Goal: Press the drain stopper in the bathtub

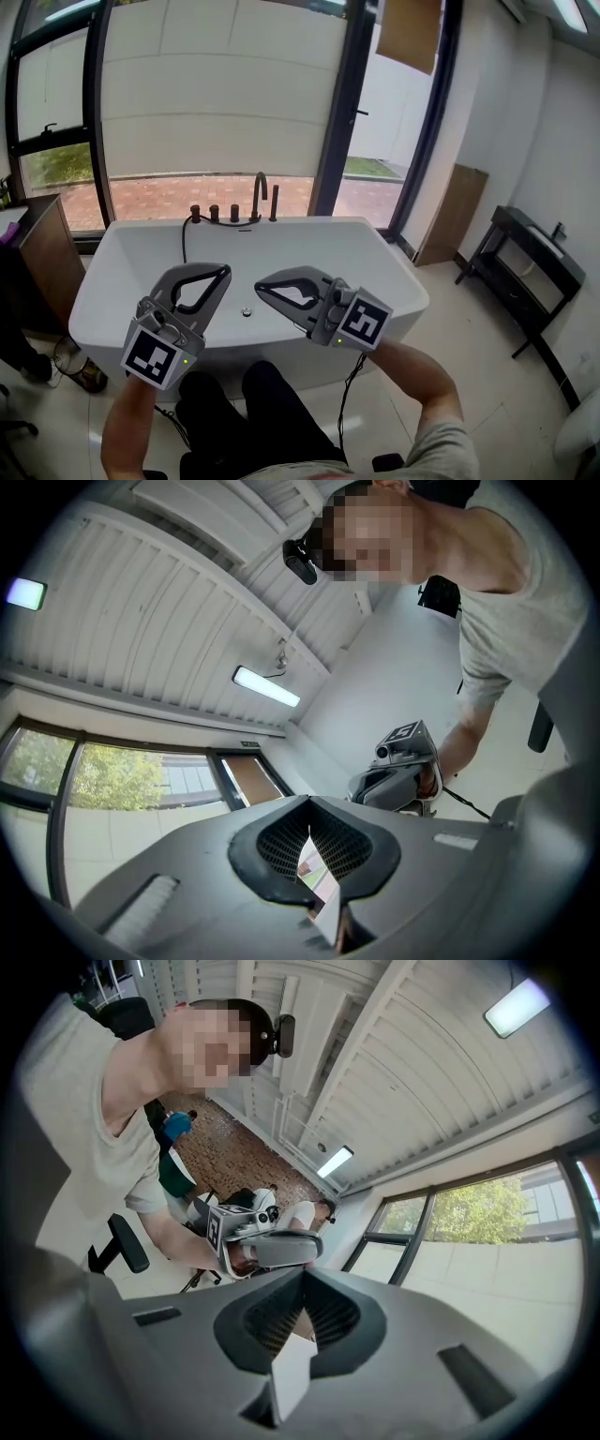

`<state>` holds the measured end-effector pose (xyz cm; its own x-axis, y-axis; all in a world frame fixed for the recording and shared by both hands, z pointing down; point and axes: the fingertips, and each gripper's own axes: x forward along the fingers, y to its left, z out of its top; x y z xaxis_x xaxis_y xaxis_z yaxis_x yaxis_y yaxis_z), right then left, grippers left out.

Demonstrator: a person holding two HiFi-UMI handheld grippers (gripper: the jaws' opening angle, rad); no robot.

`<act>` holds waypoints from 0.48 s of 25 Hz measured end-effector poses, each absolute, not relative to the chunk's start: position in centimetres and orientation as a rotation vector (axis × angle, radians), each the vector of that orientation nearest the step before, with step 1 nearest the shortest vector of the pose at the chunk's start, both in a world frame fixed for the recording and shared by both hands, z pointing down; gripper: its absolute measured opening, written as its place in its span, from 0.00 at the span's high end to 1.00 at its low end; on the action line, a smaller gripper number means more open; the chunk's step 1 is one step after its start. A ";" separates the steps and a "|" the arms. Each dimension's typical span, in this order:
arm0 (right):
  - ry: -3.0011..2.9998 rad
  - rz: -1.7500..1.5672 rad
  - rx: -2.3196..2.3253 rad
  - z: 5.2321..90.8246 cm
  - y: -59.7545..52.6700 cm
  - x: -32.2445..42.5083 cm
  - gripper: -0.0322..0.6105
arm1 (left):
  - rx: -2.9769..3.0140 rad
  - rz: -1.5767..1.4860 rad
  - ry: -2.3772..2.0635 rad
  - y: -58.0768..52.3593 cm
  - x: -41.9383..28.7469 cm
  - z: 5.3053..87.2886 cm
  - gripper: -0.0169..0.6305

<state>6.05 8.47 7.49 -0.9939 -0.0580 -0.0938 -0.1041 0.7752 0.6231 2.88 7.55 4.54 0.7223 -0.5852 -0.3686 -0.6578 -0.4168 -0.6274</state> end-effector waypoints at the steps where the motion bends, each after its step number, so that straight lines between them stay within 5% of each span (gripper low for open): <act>1: 2.885 1.018 -0.122 7.3 9.0 6.1 0.95 | -2.129 0.117 0.934 7.9 3.0 4.4 0.96; 12: 2.790 1.084 -0.006 5.4 15.3 7.5 0.95 | -2.102 0.142 0.873 11.5 4.9 3.3 0.96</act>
